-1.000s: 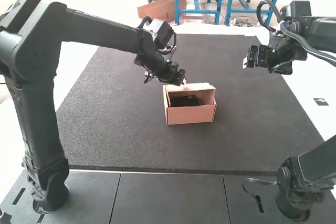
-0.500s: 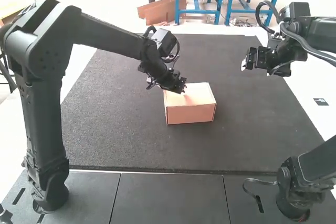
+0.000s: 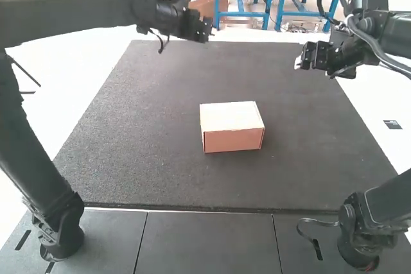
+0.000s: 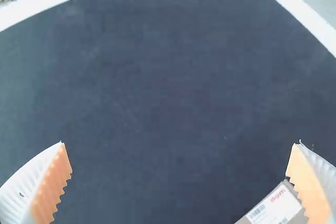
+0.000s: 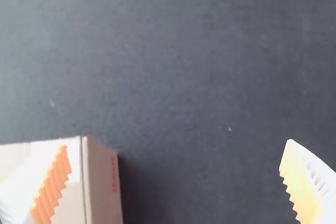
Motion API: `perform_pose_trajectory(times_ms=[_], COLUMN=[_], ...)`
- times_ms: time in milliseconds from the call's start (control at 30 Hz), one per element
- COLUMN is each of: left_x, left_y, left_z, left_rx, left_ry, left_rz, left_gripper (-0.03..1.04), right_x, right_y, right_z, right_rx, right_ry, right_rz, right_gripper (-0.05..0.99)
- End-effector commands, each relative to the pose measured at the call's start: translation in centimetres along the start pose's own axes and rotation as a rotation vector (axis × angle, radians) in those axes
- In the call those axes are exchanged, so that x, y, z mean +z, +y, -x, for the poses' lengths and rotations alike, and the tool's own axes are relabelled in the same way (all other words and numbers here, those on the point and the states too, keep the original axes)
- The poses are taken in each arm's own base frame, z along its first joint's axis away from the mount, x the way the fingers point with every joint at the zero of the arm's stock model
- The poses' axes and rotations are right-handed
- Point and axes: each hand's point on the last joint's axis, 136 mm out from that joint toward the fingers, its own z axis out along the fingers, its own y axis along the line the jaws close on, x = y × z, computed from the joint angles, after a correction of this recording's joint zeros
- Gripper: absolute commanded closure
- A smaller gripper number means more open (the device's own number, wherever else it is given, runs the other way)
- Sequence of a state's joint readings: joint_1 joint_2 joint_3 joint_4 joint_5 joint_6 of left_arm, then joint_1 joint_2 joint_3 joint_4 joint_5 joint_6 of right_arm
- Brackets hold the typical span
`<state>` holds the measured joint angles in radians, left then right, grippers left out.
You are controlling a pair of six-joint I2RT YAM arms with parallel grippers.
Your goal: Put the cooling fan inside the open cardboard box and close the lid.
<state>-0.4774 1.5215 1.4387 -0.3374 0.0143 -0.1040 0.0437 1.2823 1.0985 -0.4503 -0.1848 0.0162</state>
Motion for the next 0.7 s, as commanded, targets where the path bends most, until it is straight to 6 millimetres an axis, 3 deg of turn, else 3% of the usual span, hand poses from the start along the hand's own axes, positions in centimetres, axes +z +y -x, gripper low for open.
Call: perform_pose_trajectory(times_ms=[0, 133, 267, 367, 533, 667], left_x=[-2.6, -6.1, -9.4, -11.9, -15.8, -17.8], left_y=[0.0, 1.8, 3.3, 4.1, 4.8, 4.9], left_z=[1.9, 4.3, 4.1, 2.9, -1.3, -5.2], left_rx=[0.093, 0.082, 0.051, 0.002, -0.091, -0.090], left_ry=[-0.067, -0.221, -0.360, -0.480, -0.606, -0.621], left_rz=[0.006, 0.104, 0.205, 0.238, 0.254, 0.257], left_gripper=[0.04, 0.04, 0.04, 0.04, 0.04, 0.05], right_x=[-3.2, -4.8, -5.4, -6.1, -7.6, -8.1], right_y=[1.5, 1.1, 0.4, -0.1, -0.6, -0.7], right_z=[2.7, 4.0, 3.7, 3.0, 1.8, 1.1], right_rx=[0.003, -0.074, -0.103, -0.103, -0.094, -0.079], right_ry=[-0.127, -0.246, -0.318, -0.380, -0.497, -0.572], right_rz=[0.037, -0.003, -0.038, -0.064, -0.090, -0.093], right_gripper=[0.02, 0.02, 0.02, 0.02, 0.02, 0.02])
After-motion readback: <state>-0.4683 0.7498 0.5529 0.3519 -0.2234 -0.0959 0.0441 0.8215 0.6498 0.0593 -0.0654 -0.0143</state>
